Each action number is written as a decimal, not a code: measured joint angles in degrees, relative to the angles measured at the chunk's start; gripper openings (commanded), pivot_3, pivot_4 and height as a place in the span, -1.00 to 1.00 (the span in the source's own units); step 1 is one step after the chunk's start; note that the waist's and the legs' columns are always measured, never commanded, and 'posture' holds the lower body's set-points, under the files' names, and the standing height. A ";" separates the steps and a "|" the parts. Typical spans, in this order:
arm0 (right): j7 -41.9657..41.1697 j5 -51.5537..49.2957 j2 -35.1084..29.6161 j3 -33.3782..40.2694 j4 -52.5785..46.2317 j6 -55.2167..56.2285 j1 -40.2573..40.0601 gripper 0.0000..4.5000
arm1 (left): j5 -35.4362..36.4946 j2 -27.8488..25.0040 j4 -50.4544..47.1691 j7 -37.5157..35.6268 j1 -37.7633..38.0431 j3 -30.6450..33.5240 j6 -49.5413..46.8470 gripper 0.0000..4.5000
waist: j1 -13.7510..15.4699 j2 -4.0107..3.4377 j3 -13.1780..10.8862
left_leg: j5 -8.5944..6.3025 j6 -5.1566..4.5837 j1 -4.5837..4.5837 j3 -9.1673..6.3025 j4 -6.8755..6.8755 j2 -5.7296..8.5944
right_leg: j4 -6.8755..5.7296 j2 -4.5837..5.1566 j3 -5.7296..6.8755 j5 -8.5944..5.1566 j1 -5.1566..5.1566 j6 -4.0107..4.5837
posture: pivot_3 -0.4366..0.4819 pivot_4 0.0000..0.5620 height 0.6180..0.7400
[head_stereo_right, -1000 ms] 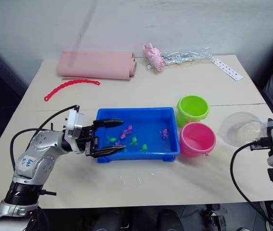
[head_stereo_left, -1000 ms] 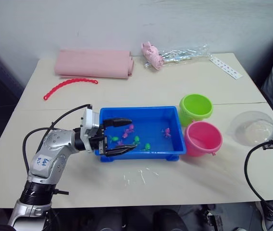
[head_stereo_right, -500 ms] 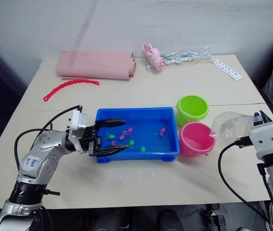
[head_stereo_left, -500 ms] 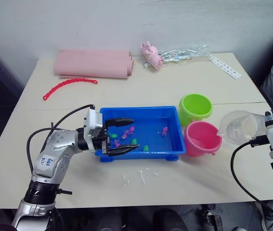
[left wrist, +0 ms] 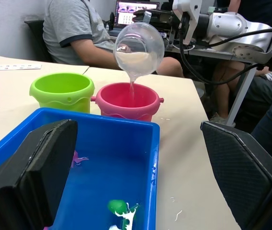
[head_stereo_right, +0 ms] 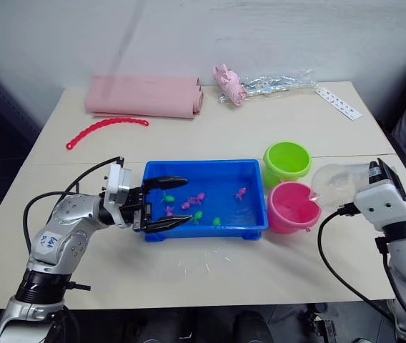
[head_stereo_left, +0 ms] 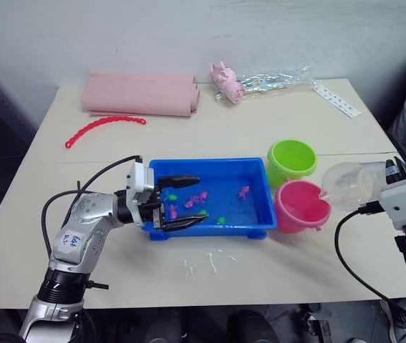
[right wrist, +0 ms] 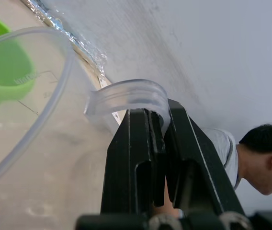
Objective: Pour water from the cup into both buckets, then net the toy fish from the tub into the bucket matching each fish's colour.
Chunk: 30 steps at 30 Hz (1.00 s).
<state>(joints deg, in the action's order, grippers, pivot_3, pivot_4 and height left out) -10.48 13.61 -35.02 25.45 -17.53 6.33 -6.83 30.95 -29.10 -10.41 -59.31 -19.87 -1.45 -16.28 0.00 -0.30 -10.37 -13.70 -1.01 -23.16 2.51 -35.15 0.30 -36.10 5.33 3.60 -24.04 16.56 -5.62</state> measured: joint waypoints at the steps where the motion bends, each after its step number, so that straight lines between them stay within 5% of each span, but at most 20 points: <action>1: -0.01 0.05 0.00 -0.24 0.01 0.05 0.20 -0.97 | -0.02 0.11 -0.01 0.05 0.00 0.00 0.00 1.00 | 0.00 0.00 0.00 | 0.00 0.00 0.00 0.00 0.00 0.00 | 0.00 0.00 0.00 0.00 0.00 0.00 | -0.05 -0.47 1.00; 27: 2.39 3.59 0.56 -0.28 2.42 3.56 1.64 -0.97 | -0.94 0.26 -0.18 1.20 0.05 0.00 0.09 1.00 | -0.01 0.00 0.00 | 0.01 -0.01 0.00 0.00 -0.02 0.00 | -0.06 0.00 0.00 0.00 0.00 0.00 | -0.05 -0.47 1.00; 30: 0.28 -3.44 2.71 -0.31 3.27 3.32 2.68 -0.97 | -0.89 0.12 -0.44 1.02 0.12 0.02 -0.27 1.00 | -0.05 0.03 -0.02 | 0.02 -0.01 0.01 -0.01 -0.03 0.00 | -0.09 0.00 0.01 0.00 0.00 0.00 | -0.05 -0.47 1.00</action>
<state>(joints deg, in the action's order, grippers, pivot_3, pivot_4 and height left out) -10.20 10.17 -32.31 25.14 -14.26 9.64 -4.15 30.06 -28.98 -10.85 -58.29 -19.75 -1.44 -16.55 -0.05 -0.27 -10.39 -13.69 -1.01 -23.16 2.49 -35.18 0.29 -36.19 5.33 3.61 -24.04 16.56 -5.62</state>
